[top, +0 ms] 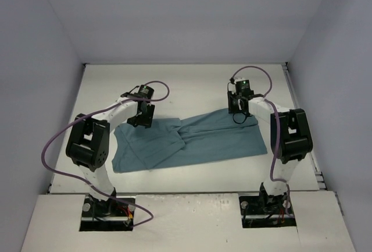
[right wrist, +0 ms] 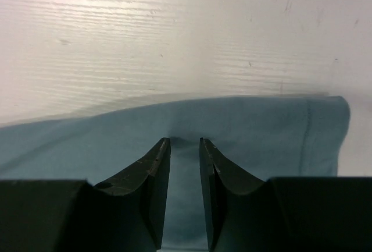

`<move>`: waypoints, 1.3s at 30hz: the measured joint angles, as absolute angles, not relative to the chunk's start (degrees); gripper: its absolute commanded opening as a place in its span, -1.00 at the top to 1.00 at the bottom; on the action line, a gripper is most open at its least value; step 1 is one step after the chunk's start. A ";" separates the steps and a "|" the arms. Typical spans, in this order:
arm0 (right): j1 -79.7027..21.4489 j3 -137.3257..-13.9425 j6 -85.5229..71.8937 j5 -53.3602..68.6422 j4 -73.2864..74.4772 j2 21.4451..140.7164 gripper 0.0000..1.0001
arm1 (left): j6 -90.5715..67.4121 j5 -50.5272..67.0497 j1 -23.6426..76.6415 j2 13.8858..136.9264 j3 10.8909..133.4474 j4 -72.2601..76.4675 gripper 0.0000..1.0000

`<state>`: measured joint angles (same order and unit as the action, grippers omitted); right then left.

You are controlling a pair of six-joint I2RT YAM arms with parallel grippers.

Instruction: Fold and stack the t-shirts

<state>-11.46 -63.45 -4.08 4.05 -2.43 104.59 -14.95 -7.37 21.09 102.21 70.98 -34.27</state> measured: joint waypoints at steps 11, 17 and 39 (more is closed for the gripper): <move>-8.70 -66.15 -4.35 3.83 -2.77 109.42 0.53 | -16.90 -6.38 18.58 107.29 73.48 -34.46 0.07; -3.45 -70.45 -4.50 3.76 -3.25 112.80 0.53 | -14.13 -6.01 16.78 113.19 81.39 -33.42 0.07; -25.46 -75.54 -6.45 6.33 -2.48 109.22 0.58 | -10.83 -1.24 16.75 91.47 70.81 -33.54 -0.07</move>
